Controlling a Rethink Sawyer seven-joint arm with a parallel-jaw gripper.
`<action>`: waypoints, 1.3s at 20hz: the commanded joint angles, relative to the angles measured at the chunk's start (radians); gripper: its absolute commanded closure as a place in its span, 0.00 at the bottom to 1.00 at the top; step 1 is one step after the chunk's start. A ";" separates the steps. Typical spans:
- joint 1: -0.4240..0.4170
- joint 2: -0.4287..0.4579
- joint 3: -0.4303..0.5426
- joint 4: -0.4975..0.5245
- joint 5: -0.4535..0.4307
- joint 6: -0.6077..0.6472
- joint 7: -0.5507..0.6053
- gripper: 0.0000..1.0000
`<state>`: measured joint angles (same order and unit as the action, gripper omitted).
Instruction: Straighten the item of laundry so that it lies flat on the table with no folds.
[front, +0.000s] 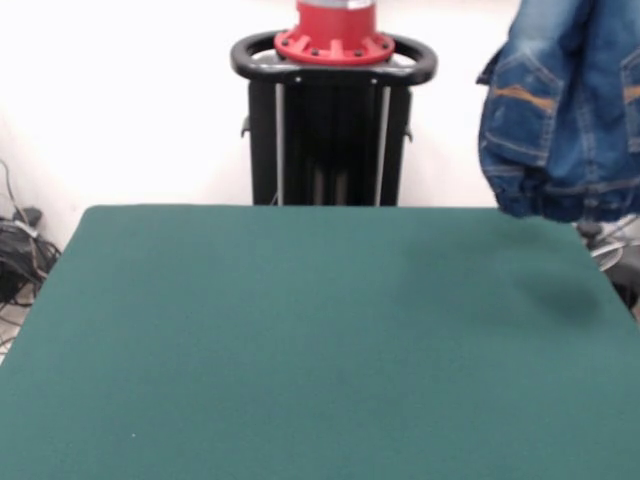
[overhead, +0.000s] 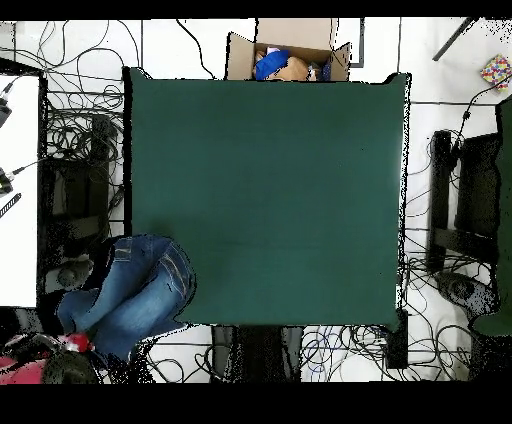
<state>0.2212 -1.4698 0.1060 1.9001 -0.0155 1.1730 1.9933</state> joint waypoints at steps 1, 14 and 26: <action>0.037 0.150 -0.049 0.185 -0.007 -0.256 0.376 1.00; 0.076 0.248 -0.072 0.162 -0.035 -0.379 0.427 1.00; -0.097 0.486 -0.039 0.000 -0.134 -0.487 0.222 1.00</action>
<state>0.2063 -1.1293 0.1023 1.9579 -0.0678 0.7562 2.1467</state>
